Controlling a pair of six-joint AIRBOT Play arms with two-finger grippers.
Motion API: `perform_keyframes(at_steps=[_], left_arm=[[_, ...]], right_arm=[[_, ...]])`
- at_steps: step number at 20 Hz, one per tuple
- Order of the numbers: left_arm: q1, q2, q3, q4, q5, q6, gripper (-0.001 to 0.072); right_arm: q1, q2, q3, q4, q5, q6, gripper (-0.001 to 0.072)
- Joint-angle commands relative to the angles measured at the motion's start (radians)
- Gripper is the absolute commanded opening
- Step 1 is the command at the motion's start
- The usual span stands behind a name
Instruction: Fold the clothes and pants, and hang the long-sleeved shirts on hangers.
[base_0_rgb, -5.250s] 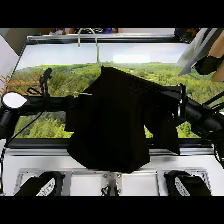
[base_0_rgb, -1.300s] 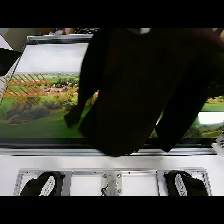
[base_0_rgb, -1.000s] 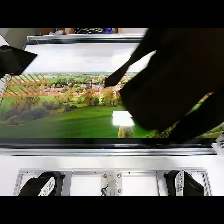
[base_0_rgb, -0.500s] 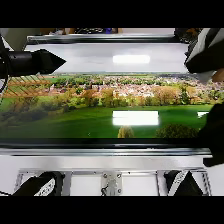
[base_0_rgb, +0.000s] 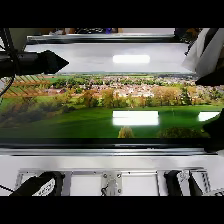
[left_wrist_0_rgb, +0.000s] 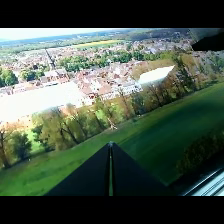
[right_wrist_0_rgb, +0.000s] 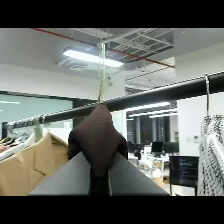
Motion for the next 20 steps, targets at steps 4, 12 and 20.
perform_keyframes(at_steps=[4,12,20], left_arm=[[-0.001,-0.002,0.0,0.0,-0.002,-0.002,0.0016],[-0.001,-0.002,0.0,-0.001,-0.002,-0.02,0.0016],[-0.001,-0.002,0.0,0.0,-0.008,-0.02,0.0016]], right_arm=[[-0.001,-0.2,0.212,0.015,-0.079,-0.108,0.0011],[0.0,-0.208,0.219,-0.132,-0.214,-0.101,0.0011],[0.0,-0.207,0.215,-0.154,-0.348,-0.042,0.0011]])
